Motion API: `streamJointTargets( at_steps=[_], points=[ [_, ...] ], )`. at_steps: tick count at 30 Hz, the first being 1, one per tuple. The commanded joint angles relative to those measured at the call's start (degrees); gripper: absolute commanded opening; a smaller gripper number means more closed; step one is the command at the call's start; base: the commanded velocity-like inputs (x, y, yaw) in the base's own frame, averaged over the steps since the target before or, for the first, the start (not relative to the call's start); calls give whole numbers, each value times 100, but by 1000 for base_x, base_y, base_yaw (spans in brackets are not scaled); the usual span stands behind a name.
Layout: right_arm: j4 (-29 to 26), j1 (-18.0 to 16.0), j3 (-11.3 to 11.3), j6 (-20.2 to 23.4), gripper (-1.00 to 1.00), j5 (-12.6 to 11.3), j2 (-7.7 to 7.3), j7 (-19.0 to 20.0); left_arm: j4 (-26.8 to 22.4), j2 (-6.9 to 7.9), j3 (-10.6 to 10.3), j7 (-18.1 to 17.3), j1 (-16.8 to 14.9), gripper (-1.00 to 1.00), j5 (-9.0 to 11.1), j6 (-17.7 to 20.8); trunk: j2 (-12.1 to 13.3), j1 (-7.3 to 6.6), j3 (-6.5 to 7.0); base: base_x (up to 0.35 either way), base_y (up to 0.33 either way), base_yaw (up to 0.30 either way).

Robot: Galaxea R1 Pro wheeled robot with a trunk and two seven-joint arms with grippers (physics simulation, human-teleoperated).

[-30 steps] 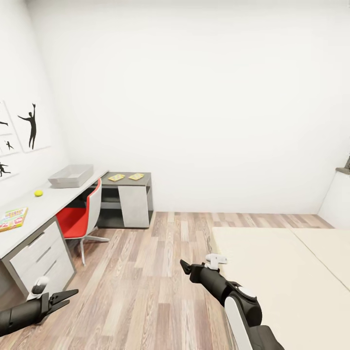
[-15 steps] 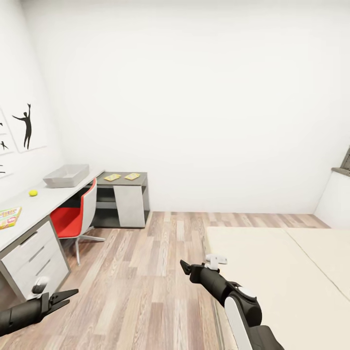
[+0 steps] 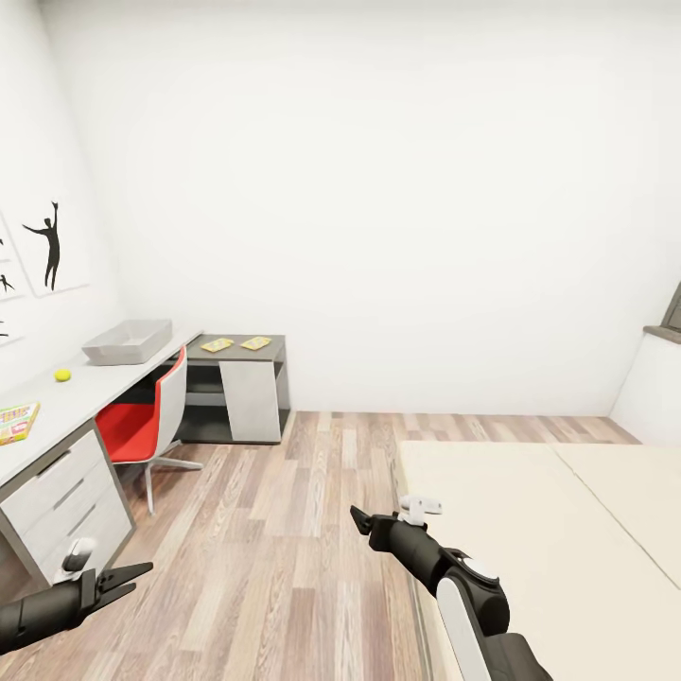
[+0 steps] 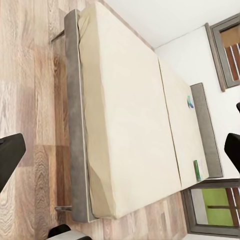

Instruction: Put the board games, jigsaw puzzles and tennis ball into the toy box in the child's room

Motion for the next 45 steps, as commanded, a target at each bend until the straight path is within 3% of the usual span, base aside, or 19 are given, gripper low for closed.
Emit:
streamJointTargets(
  at_steps=[1,45],
  points=[
    [-4,-2,-7,28,100,1,3,17,1,0,4,-18,-2,100,3,60,-4,2,-2,0,-1,0],
    [-4,-2,9,28,100,1,3,18,1,-47,0,-18,-2,100,3,55,-4,2,-2,0,-50,0]
  ],
)
